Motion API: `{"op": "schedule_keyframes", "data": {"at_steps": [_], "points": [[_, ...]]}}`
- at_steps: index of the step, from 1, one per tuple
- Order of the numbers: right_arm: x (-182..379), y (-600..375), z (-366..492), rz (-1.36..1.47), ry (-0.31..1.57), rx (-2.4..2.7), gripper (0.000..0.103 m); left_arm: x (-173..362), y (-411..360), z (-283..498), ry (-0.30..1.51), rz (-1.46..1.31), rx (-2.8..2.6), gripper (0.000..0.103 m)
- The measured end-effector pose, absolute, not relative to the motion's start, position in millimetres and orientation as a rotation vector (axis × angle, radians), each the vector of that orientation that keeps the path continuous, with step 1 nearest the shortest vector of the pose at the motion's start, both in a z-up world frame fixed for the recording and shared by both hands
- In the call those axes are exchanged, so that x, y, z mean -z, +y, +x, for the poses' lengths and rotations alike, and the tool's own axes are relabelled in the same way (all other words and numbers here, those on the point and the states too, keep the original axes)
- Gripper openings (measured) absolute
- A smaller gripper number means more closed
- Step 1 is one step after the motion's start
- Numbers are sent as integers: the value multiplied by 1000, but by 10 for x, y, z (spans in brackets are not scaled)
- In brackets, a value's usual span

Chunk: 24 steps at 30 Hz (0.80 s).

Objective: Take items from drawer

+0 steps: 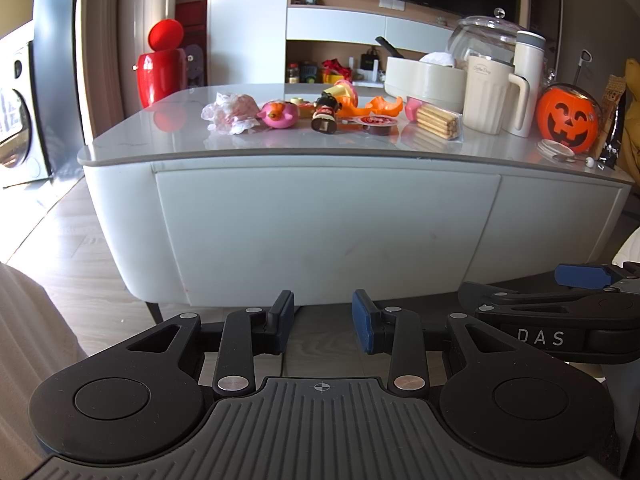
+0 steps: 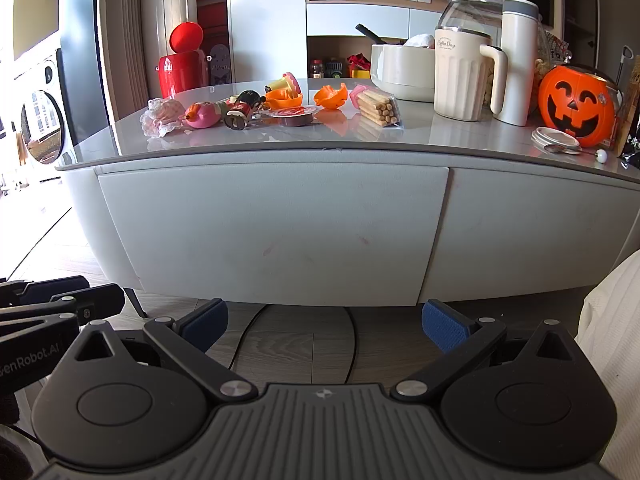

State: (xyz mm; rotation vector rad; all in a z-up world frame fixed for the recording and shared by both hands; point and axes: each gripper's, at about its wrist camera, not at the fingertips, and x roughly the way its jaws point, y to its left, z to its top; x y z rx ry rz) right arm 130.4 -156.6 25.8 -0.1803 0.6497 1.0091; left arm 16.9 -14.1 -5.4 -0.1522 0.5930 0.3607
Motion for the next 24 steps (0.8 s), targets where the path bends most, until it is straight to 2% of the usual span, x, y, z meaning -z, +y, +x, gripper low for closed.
{"op": "schedule_keyframes", "data": {"at_steps": [24], "points": [[-254,-1570,1303,-180,651,-1008,103,55,-128,165,592,-160,-374,37]]}}
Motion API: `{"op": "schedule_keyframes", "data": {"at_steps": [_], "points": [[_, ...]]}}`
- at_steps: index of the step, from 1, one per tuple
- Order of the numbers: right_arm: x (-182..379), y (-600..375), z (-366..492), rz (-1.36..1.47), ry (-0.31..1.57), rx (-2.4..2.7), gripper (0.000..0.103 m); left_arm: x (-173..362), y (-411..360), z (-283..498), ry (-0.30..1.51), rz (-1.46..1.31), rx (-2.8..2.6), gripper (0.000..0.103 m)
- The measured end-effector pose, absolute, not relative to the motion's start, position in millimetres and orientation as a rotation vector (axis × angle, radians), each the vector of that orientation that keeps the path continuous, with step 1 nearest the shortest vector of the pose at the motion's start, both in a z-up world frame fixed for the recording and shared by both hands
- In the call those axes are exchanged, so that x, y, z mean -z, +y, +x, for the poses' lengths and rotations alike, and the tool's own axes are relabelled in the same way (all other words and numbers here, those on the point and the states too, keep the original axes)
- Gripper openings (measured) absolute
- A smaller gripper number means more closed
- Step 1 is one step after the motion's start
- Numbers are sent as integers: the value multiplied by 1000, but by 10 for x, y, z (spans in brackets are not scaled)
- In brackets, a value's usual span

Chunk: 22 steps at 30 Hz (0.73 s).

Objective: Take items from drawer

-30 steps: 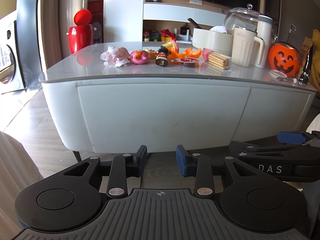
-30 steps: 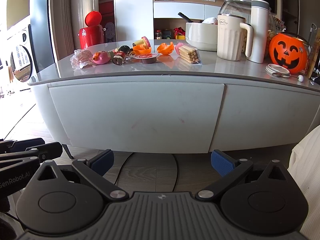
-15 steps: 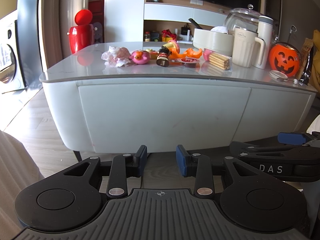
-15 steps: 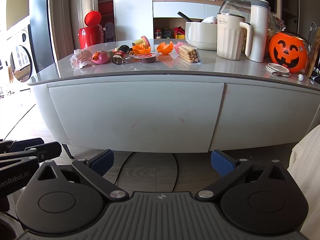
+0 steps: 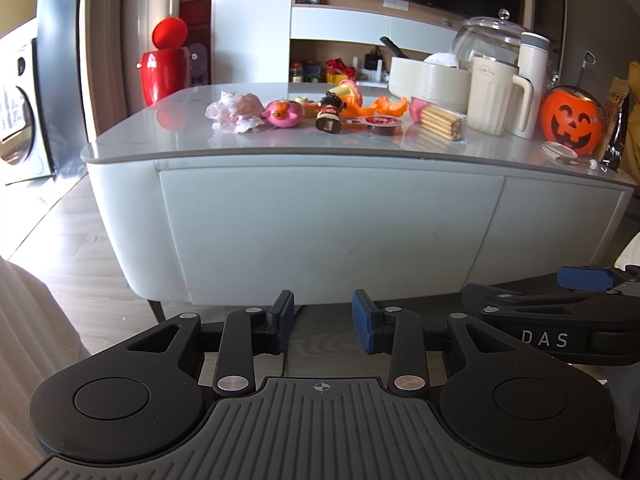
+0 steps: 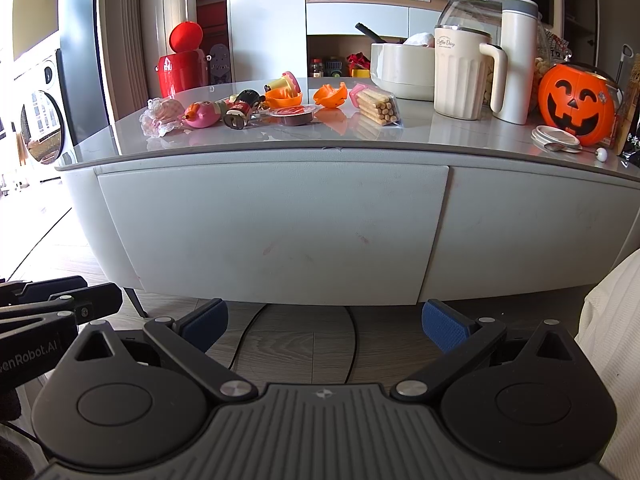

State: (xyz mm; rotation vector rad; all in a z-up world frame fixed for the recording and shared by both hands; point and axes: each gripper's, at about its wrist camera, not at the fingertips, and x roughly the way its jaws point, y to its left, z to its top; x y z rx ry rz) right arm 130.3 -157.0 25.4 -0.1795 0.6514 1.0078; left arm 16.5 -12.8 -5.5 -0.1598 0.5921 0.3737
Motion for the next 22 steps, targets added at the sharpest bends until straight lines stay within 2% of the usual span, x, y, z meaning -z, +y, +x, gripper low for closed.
{"op": "schedule_keyframes", "data": {"at_steps": [11,12,13,14,22], "points": [[-256,-1571,1304,-179,651,-1007,103,53,-137,179,593,-165,-359,37],[-256,-1571,1305,-178,652,-1007,103,51,-133,178,589,-175,-350,34],[-256,-1574,1306,-175,652,-1007,103,46,-124,174,582,-191,-341,22],[-251,-1583,1314,-167,655,-1005,103,38,-110,169,573,-215,-328,16],[-439,-1727,1540,-46,706,-988,103,-42,109,478,610,-265,-378,14]]}}
